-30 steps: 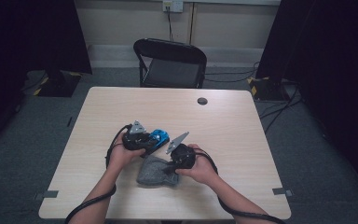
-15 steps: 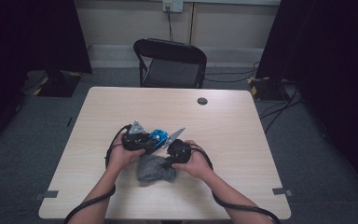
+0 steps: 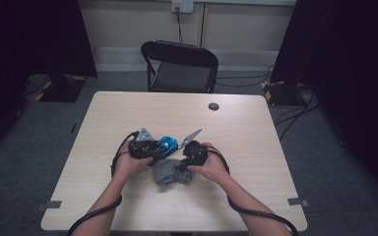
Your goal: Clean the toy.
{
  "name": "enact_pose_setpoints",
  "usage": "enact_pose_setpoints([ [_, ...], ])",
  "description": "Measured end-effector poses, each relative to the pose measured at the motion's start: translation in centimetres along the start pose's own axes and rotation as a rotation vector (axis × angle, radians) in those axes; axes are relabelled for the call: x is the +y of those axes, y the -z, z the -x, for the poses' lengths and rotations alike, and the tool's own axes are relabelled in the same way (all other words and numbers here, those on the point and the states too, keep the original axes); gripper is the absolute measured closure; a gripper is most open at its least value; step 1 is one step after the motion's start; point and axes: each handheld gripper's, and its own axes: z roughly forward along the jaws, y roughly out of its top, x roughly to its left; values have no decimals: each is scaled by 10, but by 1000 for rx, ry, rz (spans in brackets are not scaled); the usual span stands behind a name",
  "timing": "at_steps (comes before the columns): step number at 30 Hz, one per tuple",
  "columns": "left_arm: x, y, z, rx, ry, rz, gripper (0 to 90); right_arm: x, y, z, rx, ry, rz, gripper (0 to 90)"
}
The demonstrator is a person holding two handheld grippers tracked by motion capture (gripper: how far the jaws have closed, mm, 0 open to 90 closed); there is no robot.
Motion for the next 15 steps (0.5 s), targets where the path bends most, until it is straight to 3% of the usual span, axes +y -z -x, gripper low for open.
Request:
enact_pose_setpoints([
  [15,1,0,0,1,-3,-9,513,-17,15,26,-64,-81,15,754],
])
